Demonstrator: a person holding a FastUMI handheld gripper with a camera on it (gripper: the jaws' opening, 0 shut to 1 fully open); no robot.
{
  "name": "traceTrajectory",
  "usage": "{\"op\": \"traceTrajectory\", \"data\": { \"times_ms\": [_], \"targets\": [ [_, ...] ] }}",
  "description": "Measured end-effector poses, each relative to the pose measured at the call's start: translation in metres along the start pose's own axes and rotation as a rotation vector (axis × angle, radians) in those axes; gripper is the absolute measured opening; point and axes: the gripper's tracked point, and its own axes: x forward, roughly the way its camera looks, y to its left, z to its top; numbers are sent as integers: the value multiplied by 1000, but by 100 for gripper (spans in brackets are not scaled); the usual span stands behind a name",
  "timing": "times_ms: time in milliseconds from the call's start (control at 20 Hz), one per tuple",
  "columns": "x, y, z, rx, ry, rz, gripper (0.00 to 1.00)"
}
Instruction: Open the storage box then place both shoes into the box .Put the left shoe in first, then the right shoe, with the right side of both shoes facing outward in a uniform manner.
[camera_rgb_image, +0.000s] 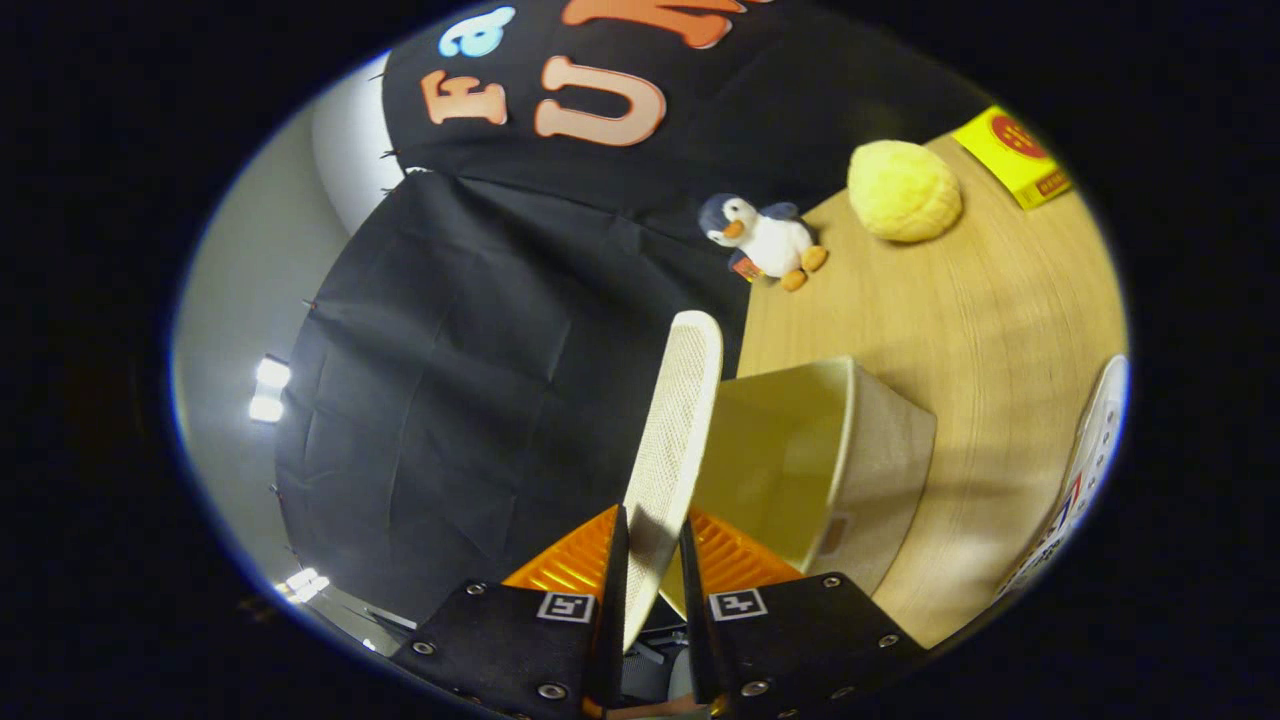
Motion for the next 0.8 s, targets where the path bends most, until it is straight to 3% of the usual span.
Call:
{"op": "traceTrajectory", "data": {
  "times_ms": [150,350,700,800],
  "targets": [
    [13,36,7,-99,5,32,19],
    [33,66,4,-184,7,39,18],
    [108,113,-3,-288,26,22,21],
    [126,114,-17,-303,65,10,38]
  ]
}}
